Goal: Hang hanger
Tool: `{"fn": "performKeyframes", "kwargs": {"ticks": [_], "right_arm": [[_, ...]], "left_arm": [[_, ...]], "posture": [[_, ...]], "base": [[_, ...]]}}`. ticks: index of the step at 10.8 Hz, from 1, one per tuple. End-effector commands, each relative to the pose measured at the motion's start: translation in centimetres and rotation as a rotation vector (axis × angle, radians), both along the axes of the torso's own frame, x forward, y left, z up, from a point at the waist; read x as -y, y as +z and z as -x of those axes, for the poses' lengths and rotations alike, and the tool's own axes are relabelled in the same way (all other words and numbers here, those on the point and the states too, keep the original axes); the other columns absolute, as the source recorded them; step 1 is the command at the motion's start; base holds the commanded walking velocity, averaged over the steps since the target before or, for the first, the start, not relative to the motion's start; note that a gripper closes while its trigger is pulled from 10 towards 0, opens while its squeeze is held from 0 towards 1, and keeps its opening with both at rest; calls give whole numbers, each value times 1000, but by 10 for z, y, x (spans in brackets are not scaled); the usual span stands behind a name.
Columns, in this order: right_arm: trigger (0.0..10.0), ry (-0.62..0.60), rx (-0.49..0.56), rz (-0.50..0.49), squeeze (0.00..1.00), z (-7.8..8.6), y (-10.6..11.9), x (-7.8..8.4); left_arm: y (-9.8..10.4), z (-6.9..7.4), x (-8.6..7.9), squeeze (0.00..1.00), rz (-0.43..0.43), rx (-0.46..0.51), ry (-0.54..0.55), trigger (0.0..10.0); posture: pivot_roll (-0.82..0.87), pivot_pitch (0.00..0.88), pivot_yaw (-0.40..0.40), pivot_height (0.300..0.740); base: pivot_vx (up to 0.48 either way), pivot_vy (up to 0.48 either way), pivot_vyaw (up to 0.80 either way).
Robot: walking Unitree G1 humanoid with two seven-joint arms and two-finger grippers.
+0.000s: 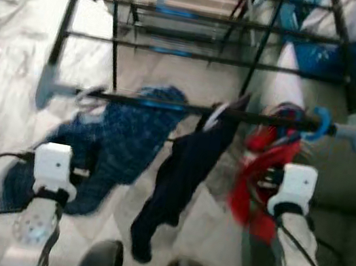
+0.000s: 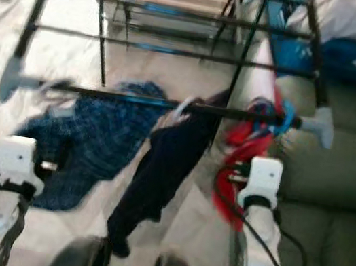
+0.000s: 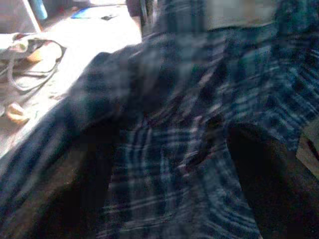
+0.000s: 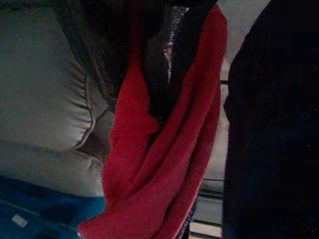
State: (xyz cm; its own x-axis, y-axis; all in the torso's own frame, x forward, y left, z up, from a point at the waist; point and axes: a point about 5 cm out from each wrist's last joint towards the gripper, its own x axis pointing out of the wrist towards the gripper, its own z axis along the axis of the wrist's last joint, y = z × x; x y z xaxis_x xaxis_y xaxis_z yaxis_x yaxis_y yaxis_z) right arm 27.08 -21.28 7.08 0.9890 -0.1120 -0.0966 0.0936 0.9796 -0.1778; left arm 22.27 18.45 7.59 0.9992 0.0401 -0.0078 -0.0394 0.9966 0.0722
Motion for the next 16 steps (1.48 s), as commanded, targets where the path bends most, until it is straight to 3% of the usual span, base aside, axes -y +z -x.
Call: {"fn": "performKeyframes", "kwargs": {"ticks": [1, 4, 7, 9, 11, 16], "right_arm": [[10000, -18, -23, 9, 0, 7, -5, 8], [10000, 1, -43, -12, 0, -7, 1, 6], [10000, 69, -190, -11, 0, -14, -7, -2], [10000, 76, -213, -13, 0, -19, -7, -3], [10000, 50, -353, -69, 0, -7, -29, 2], [10000, 87, -484, -85, 0, 13, -50, -4]], "left_arm": [[-5, 5, 4, 0, 6, -24, -9, 10000], [-5, 2, 5, 0, 6, -26, -14, 10000], [-6, 3, 5, 0, 7, -32, -13, 10000], [-6, 2, 6, 0, 7, -33, -13, 10000], [-7, 3, 6, 0, 5, -36, -10, 10000], [-7, 3, 6, 0, -1, -38, -17, 10000]], "posture": [[30, 212, -52, 740], [30, 208, -55, 740], [30, 207, -56, 740], [32, 205, -58, 740], [35, 210, -58, 740], [29, 213, -51, 740]], "base": [[0, 0, 0], [0, 0, 0], [0, 0, 0], [0, 0, 0], [0, 0, 0], [0, 0, 0]]}}
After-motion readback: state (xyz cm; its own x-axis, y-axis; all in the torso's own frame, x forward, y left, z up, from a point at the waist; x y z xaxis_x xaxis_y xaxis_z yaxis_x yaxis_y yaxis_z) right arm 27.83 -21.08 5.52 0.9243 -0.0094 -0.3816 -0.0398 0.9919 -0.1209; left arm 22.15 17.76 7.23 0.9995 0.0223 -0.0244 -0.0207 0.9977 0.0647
